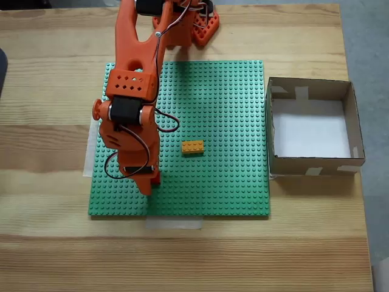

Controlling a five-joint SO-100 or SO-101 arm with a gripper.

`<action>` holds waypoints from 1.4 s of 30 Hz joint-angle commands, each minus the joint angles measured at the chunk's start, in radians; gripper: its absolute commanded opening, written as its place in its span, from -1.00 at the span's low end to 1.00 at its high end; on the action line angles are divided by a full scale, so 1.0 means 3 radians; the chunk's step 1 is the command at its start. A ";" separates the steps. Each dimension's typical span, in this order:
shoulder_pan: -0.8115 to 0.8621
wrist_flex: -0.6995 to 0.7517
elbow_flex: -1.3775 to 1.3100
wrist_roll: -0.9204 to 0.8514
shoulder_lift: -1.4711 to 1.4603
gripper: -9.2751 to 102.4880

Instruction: Pick the red lego block and put it in the box.

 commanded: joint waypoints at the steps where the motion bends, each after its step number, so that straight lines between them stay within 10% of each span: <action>1: -0.0020 -0.0015 -0.0107 0.0056 0.0015 -0.39; 42: -0.0020 -0.0123 -0.0107 -0.0010 -0.0026 -0.62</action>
